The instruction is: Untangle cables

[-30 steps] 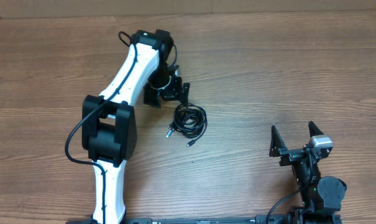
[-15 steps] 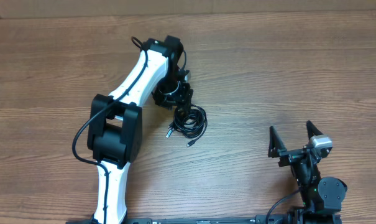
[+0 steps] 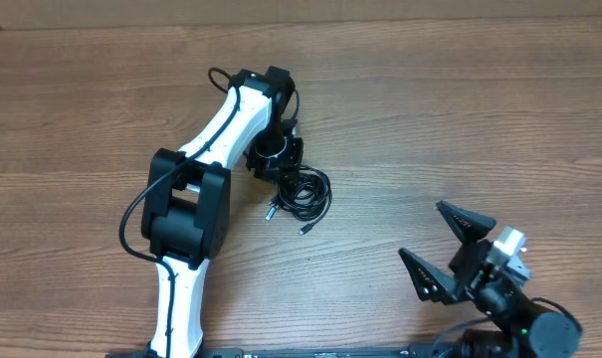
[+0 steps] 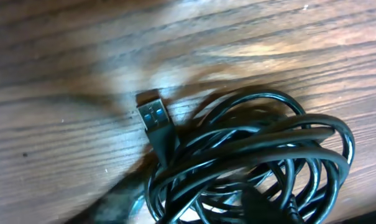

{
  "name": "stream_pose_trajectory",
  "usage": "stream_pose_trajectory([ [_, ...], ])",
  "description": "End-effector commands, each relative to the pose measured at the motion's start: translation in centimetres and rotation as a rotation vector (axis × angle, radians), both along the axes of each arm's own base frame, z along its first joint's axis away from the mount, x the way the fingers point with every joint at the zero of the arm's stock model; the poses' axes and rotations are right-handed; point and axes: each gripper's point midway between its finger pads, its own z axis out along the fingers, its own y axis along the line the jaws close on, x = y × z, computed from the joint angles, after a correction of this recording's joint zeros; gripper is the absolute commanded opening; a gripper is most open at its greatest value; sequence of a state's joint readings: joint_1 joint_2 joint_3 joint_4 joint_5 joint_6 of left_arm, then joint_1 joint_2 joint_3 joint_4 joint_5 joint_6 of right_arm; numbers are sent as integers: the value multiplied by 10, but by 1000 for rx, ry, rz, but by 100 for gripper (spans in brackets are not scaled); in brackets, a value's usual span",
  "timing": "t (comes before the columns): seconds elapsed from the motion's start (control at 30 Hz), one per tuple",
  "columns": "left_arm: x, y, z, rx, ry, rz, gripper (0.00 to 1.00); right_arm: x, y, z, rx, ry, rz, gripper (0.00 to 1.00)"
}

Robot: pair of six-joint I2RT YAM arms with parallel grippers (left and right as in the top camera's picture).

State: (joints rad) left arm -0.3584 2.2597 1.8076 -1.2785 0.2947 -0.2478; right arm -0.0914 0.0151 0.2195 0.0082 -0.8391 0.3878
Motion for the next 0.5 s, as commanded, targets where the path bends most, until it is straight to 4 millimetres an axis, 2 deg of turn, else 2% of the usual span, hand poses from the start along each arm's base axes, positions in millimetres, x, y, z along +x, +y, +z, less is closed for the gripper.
stream_pose_trajectory([
  [0.0, -4, -2, -4, 7, 34, 44, 83, -20, -7, 50, -92, -58, -97, 100],
  [0.07, -4, -2, -4, 6, 31, 45, 88, -23, -21, 57, -164, 62, -210, 100],
  [0.17, -2, -3, -4, 2, 23, 45, 98, -26, -26, 57, -206, 256, -233, 100],
  [0.23, -1, -3, -4, 2, 21, 45, 98, -24, -29, 52, -218, 385, -238, 100],
  [0.37, -2, -3, -4, 3, 23, 45, 98, -13, -50, 37, -266, 679, -335, 100],
  [0.47, -3, -2, -4, 6, 28, 44, 98, -1, -47, 40, -266, 805, -289, 100],
])
